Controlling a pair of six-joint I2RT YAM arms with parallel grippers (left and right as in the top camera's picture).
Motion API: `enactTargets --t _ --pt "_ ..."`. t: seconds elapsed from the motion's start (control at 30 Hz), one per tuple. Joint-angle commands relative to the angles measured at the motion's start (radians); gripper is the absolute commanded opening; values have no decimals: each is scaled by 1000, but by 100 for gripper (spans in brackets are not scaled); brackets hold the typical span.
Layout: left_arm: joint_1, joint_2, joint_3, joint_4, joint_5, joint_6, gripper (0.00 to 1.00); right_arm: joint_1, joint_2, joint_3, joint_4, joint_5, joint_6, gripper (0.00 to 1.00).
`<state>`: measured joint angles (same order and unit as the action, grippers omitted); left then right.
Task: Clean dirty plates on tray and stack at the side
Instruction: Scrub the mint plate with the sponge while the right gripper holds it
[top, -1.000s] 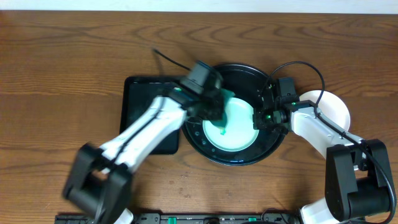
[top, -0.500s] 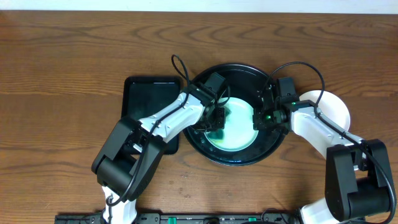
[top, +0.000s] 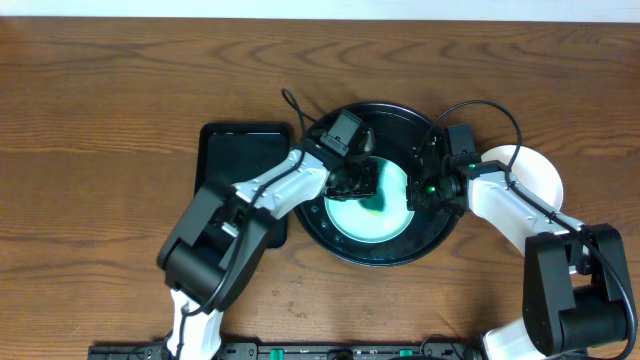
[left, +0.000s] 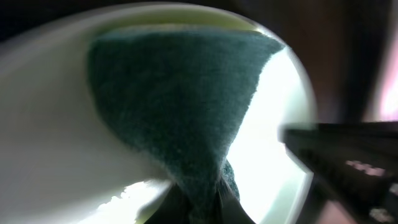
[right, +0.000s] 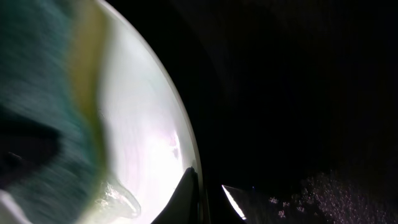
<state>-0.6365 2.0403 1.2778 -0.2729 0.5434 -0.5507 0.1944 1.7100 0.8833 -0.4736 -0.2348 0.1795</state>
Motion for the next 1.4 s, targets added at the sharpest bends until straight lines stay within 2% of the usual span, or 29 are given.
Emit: enactTargets --t 0.0,0.17,0.3,0.47,0.6,0.7,0.8,0.87,1.0,1.07,1.13,1.2,1.37 --pt "-32 36 -5 32 207 -32 8 12 10 -11 -21 47 6 1" --pt "-21 48 -5 10 115 -27 8 12 10 -11 -21 47 6 1" --pt "22 47 -5 -90 -135 -27 7 12 10 -11 -24 47 6 1" --pt "68 47 -5 -224 -561 -14 7 12 10 -11 -32 47 6 1" --pt "87 47 11 -312 -738 7 7 12 10 -11 -31 47 6 1" --pt "89 47 23 -360 -799 24 7 12 10 -11 -31 47 6 1" --pt "80 47 23 -382 -785 41 8 12 10 -11 -31 47 6 1" --pt "71 47 23 -396 -719 48 8 12 10 -11 -31 47 6 1" --pt "56 47 18 -375 -378 69 7 12 10 -11 -31 47 6 1" --pt "44 47 2 -305 -140 84 7 12 10 -11 -31 47 6 1" --pt "24 47 -11 -235 16 86 8 12 10 -11 -31 47 6 1" --pt "-1 47 -14 -200 76 86 8 12 10 -11 -31 47 6 1" --pt "-58 47 -14 -220 77 86 8 12 10 -11 -32 47 6 1"
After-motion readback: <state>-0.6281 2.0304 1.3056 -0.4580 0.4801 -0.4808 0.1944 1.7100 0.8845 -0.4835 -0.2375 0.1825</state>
